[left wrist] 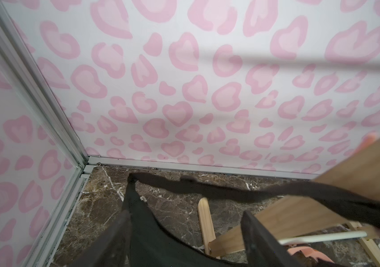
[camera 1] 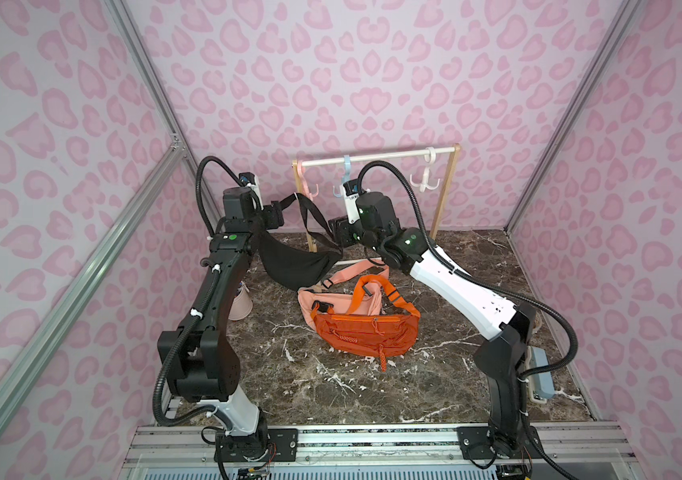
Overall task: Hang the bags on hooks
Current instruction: Hang the bag on the hook, then pick up the bag from the center of the board.
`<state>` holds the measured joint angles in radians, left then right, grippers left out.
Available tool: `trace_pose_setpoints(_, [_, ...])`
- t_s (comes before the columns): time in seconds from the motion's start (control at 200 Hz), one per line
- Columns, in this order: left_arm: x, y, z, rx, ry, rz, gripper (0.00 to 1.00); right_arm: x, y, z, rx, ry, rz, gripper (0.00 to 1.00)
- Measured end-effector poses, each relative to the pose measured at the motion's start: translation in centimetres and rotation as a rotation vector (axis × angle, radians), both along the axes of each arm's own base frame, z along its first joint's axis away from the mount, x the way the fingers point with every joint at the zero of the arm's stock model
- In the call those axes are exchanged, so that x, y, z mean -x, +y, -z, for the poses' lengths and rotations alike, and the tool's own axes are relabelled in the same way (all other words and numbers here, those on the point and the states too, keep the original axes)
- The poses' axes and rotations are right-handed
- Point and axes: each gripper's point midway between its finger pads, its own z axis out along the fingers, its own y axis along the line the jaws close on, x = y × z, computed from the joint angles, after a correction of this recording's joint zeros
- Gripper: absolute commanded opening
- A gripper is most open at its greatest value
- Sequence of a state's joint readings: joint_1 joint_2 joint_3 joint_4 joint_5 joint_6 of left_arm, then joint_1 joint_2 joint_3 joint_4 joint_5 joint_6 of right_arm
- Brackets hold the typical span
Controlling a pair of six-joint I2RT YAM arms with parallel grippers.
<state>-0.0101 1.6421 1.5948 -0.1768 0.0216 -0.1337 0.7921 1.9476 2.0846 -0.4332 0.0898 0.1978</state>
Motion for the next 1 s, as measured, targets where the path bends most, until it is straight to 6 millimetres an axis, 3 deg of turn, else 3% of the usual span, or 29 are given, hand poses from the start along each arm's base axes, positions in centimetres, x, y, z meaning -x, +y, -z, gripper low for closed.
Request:
trace_pose_setpoints(0.055, [0.6,0.2,-1.2,0.005,-0.036,-0.009,1.00,1.3,-1.0,0.0,0.006,-0.005,-0.004,0.69])
trace_pose_setpoints(0.14, [1.3,0.4,-3.0,0.014,-0.087,-0.021,0.97,2.7,-3.3,0.8,0.021,0.003,0.018,0.71])
trace_pose_setpoints(0.28, [2.4,0.4,-5.2,0.032,-0.147,-0.023,0.97,5.2,-6.7,4.2,0.063,0.066,0.052,0.71])
trace_pose_setpoints(0.35, [3.1,0.5,-5.6,0.044,-0.163,-0.035,0.97,6.6,-8.1,7.5,0.098,0.121,0.059,0.71])
trace_pose_setpoints(0.455, [4.7,1.4,-5.9,0.067,-0.178,-0.076,0.97,8.4,-10.4,13.9,0.177,0.250,0.089,0.68])
trace_pose_setpoints(0.535, [6.4,2.2,-6.4,0.092,-0.202,-0.111,0.97,9.1,-13.1,17.8,0.214,0.341,0.147,0.67])
trace_pose_setpoints(0.65, [9.3,3.2,-7.8,0.128,-0.261,-0.147,0.96,8.4,-17.0,21.3,0.210,0.423,0.245,0.63])
trace_pose_setpoints(0.78, [12.5,3.4,-8.4,0.160,-0.301,-0.158,0.96,5.7,-20.6,24.4,0.185,0.496,0.348,0.60])
trace_pose_setpoints(0.86, [14.2,3.0,-8.6,0.172,-0.317,-0.138,0.96,3.8,-20.3,25.6,0.173,0.533,0.333,0.58])
trace_pose_setpoints(1.0, [16.7,2.6,-8.3,0.177,-0.325,-0.122,0.96,1.1,-18.0,27.2,0.157,0.554,0.258,0.58])
